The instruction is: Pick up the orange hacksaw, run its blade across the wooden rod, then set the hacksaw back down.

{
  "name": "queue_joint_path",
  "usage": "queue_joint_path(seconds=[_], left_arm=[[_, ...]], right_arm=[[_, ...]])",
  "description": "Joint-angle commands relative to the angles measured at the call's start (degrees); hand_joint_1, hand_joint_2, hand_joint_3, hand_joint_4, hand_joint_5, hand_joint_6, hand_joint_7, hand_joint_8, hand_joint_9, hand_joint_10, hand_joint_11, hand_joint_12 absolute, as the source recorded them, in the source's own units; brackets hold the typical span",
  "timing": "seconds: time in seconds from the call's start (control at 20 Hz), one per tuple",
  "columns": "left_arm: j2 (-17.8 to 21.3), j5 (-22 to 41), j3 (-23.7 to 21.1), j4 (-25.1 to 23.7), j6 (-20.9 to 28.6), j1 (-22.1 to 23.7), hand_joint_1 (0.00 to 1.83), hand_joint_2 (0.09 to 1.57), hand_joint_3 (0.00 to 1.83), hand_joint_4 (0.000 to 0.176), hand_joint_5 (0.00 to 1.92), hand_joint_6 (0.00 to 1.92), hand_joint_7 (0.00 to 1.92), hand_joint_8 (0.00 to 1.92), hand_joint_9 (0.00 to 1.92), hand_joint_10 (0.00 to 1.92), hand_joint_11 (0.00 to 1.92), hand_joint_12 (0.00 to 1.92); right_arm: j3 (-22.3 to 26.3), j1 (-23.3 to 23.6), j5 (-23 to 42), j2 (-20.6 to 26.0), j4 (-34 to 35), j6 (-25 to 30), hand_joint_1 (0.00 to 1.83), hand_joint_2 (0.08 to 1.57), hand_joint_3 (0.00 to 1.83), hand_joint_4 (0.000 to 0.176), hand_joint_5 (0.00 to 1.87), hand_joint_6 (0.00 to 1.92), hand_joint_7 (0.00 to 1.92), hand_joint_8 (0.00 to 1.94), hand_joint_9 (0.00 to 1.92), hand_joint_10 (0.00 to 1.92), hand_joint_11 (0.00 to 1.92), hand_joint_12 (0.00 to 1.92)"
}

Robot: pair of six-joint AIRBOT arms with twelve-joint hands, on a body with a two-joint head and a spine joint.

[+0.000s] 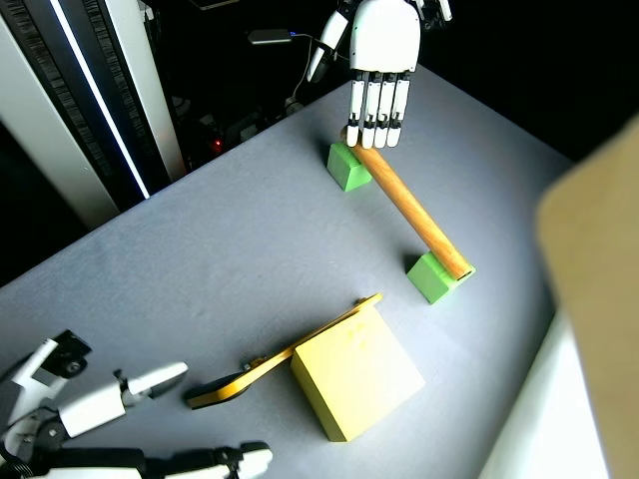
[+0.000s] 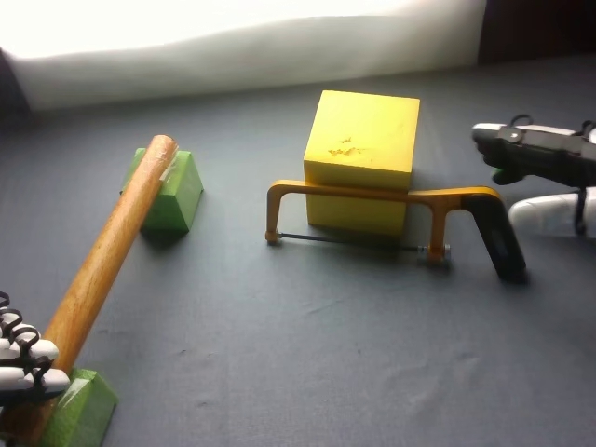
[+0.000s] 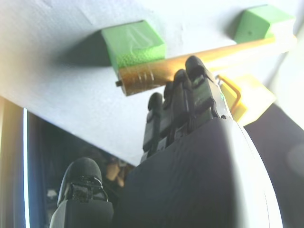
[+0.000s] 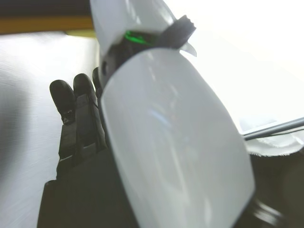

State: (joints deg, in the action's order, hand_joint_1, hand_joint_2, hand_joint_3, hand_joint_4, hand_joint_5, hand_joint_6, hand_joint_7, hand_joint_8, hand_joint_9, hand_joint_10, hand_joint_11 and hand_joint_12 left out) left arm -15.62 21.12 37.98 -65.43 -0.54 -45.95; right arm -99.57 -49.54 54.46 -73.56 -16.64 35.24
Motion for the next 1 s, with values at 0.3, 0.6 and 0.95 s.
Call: queue_joint_path(seconds=[0.3,0.6,0.95], left_arm=[[-0.20,0.40,0.52,1.02,0.04,0.27,0.00,1.10,0.00,0.000,0.11,0.00,0.10,0.00,0.08,0.00,0.00,0.32],[-0.21,0.38,0.77,1.02,0.04,0.21,0.00,1.10,0.00,0.000,0.10,0.00,0.09,0.00,0.09,0.00,0.00,0.33],[-0.21,0.69,0.87,1.02,0.04,0.24,0.00,1.13,0.00,0.000,0.10,0.00,0.09,0.00,0.10,0.00,0.00,0.34]], right_arm=[[-0.13,4.33,2.53,-3.04,2.39,-0.28,0.86,1.08,0.00,0.000,0.19,0.01,0.18,0.01,0.20,0.01,0.00,0.76],[1.13,5.71,0.43,-3.93,2.09,-0.74,0.89,1.06,0.00,0.000,0.20,0.00,0.19,0.00,0.21,0.00,0.00,0.81],[2.75,7.36,-1.50,-4.41,2.10,-1.83,0.87,1.06,0.00,0.000,0.20,0.00,0.18,0.00,0.21,0.00,0.00,0.78]])
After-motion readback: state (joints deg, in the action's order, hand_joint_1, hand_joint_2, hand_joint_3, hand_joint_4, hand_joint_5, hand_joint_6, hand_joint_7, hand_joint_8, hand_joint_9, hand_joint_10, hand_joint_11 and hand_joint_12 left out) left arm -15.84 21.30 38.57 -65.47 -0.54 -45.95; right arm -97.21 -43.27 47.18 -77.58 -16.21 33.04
